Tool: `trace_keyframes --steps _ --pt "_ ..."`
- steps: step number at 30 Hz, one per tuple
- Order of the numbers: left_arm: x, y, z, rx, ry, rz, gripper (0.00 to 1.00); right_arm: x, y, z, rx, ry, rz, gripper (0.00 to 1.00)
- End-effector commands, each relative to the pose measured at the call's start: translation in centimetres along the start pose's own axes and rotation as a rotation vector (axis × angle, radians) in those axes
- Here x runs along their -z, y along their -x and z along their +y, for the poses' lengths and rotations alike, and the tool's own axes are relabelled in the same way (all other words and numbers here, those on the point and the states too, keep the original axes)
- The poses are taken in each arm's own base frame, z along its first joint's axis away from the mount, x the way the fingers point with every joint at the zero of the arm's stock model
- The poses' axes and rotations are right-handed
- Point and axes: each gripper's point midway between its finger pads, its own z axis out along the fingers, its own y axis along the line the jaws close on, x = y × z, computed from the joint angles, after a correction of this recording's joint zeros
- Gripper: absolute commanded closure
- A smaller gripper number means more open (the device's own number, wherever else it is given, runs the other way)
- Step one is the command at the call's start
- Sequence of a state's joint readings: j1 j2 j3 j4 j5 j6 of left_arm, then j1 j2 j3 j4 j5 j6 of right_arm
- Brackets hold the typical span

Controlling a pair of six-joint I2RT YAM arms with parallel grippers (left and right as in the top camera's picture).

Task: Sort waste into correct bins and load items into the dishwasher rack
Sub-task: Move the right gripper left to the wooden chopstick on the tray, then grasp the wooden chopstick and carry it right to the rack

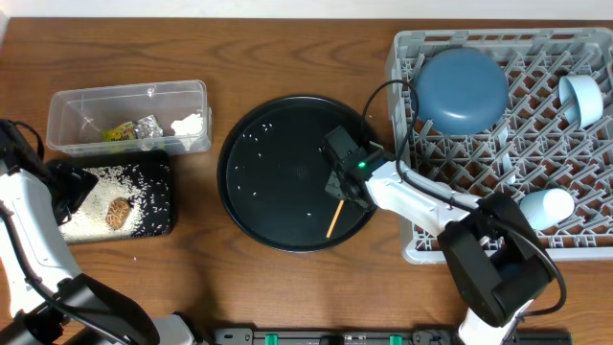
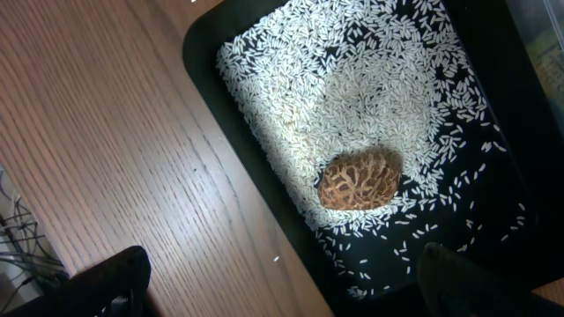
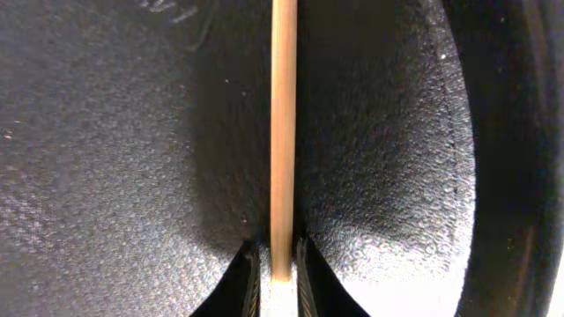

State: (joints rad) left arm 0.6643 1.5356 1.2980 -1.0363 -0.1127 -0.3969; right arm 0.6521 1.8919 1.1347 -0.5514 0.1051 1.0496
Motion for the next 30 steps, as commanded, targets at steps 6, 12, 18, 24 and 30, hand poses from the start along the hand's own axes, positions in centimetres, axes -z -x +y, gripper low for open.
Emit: trace_keyframes --steps 6,12,18,24,30 --pt "0.2 0.2 0.4 0.009 0.017 -0.012 0.02 -2.0 -1.6 -1.3 0.004 -0.073 0.041 0.9" --pt "0.2 0.2 0.4 0.009 0.017 -0.012 0.02 -3.4 -2.3 -1.7 0.007 -0.099 0.057 0.89" --pt "0.2 0.2 0.4 0.009 0.017 -0.012 0.02 -3.8 -2.5 -1.9 0.008 -0.107 0.063 0.85" --pt "0.2 0.2 0.4 0.009 0.017 -0.011 0.02 -3.7 -2.6 -2.0 0.009 -0.113 0.069 0.97" --pt "0.2 0.2 0.4 0.009 0.017 -0.011 0.02 -3.7 -2.6 -2.0 0.009 -0.112 0.068 0.99"
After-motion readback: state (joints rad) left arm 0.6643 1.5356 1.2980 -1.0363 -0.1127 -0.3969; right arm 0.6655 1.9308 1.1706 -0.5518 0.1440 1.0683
